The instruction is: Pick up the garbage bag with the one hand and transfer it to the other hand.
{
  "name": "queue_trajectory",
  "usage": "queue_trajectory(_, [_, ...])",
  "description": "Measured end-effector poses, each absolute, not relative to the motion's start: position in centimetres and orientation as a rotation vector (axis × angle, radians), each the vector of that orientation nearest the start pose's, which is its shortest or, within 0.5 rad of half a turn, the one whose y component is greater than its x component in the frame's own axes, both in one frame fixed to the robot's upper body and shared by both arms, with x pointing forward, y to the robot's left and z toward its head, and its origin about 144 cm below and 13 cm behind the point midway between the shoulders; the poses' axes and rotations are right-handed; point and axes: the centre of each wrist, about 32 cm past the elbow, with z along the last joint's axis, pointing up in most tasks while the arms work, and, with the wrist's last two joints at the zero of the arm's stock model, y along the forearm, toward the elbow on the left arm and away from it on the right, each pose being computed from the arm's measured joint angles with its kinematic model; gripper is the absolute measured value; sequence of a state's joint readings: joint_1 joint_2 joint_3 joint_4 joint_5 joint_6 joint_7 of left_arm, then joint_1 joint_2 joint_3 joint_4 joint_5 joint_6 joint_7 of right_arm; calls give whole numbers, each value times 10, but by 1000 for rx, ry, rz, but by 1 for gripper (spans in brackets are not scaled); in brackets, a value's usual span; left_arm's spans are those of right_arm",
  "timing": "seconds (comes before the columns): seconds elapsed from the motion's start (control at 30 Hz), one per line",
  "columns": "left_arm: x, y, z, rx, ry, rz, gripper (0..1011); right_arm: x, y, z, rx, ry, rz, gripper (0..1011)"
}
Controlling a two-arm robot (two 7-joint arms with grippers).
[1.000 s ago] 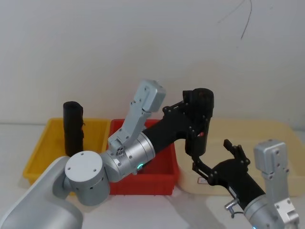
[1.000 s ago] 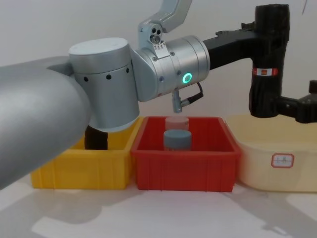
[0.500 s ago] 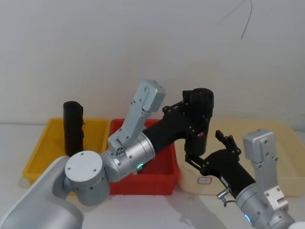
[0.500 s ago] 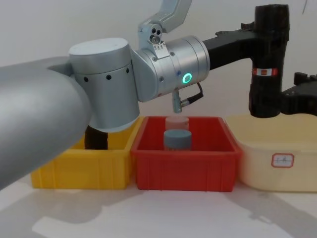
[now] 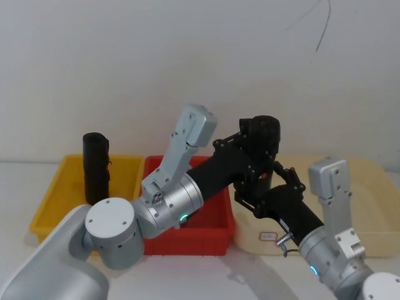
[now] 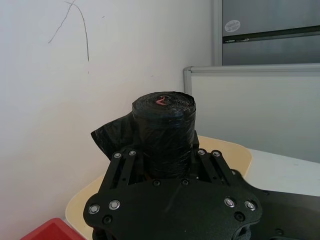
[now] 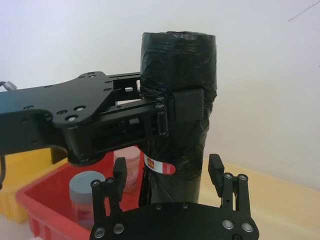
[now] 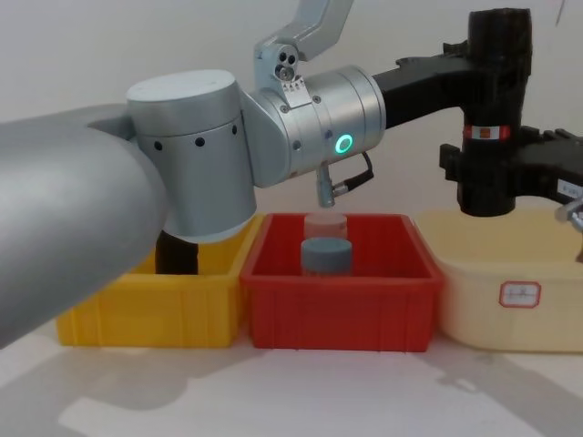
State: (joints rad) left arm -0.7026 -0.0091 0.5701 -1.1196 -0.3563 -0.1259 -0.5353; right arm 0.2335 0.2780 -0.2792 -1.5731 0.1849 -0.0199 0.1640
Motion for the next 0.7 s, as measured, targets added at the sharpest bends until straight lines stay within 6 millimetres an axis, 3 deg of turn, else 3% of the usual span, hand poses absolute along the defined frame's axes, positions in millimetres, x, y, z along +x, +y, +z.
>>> queue_trajectory(0.3, [600, 65, 1269, -204, -206, 513, 456, 524, -218, 1214, 33, -202, -1132, 891])
queue_trajectory(0.6, [600, 65, 1269, -204, -206, 513, 456, 530, -216, 1218, 28, -185, -1133, 604])
queue_trajectory(0.7, [600, 65, 1269, -204, -206, 513, 456, 530, -216, 1218, 27, -183, -1135, 566])
